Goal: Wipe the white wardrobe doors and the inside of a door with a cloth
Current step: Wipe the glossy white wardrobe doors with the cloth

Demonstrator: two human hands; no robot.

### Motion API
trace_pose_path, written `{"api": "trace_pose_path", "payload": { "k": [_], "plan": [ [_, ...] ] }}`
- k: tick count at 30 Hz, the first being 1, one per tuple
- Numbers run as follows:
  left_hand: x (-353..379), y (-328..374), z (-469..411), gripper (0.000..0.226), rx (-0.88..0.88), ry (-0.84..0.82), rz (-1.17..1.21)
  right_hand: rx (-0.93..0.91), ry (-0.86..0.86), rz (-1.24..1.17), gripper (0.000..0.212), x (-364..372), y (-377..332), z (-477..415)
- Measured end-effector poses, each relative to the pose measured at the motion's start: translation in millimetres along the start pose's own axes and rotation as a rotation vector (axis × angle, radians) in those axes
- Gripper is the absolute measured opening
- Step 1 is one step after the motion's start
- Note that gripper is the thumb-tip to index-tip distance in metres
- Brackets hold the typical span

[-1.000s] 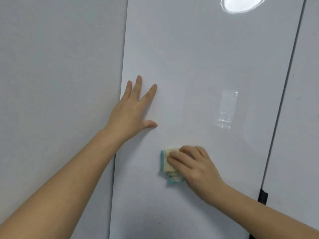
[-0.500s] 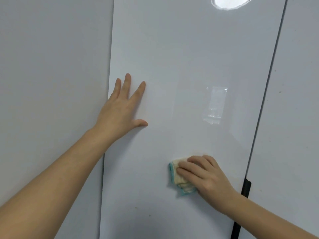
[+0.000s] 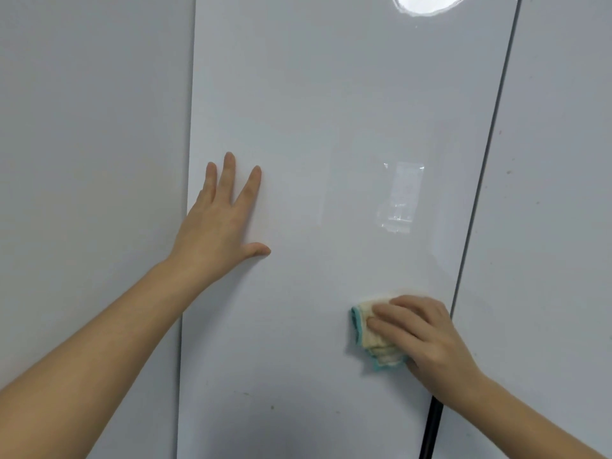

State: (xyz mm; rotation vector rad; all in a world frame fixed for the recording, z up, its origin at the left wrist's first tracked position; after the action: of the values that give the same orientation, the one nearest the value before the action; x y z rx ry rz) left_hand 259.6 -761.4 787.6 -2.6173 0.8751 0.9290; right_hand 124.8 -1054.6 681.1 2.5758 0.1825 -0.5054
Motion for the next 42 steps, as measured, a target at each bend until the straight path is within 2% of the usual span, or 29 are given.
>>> {"api": "trace_pose_path", "payload": {
  "k": [6, 9, 13, 18, 21, 26, 30, 34, 39, 42],
  "plan": [
    [1.7, 2.1, 1.6, 0.119, -0.007, 0.003, 0.013, 0.15, 0.149, 0.078, 0.021, -33.1, 41.2, -43.8],
    [3.5, 3.3, 2.0, 0.12, -0.01, 0.003, 0.008, 0.204, 0.145, 0.066, 0.024, -27.2, 34.9, -33.0],
    [5.6, 3.8, 3.4, 0.12, -0.01, 0.002, 0.014, 0.139, 0.069, 0.015, 0.031, -7.0, 4.4, 13.9],
    [6.2, 2.4, 3.1, 0.12, -0.005, 0.004, 0.02, 0.009, -0.047, -0.012, 0.025, 3.9, -14.5, 32.3],
    [7.3, 2.3, 3.1, 0.12, -0.001, 0.01, 0.019, 0.003, 0.004, 0.003, 0.017, 0.3, -5.7, 10.3],
    [7.0, 2.4, 3.1, 0.12, -0.006, 0.014, 0.023, 0.196, 0.162, 0.033, 0.019, -0.2, 2.4, -26.9],
    [6.1, 2.9, 3.0, 0.119, -0.007, 0.016, 0.002, 0.106, 0.103, -0.042, 0.016, 26.6, -36.9, 10.2],
    [1.3, 2.1, 4.1, 0.119, -0.01, 0.032, -0.013, 0.047, 0.0, -0.042, 0.023, 37.7, -56.2, 24.4],
    [-4.8, -4.1, 1.7, 0.113, 0.009, 0.058, -0.026, 0.162, 0.144, -0.032, 0.019, 27.3, -32.0, -34.7],
    [-6.0, -7.5, -0.4, 0.109, 0.02, 0.086, -0.028, 0.181, 0.174, -0.03, 0.017, 35.3, -44.1, -35.8]
  ]
}}
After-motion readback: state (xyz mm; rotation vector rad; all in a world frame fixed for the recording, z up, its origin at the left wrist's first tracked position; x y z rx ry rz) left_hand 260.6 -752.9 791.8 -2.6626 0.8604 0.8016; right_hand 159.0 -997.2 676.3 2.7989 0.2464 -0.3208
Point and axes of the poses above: each hand's wrist, its own z-axis away from the middle knuckle, its own x-axis out of the palm, y = z × x, the point moved 2 cm from there along -z, towards the middle knuckle, and after that the axes turned 4 degrees about x, right-handed, at the moved point
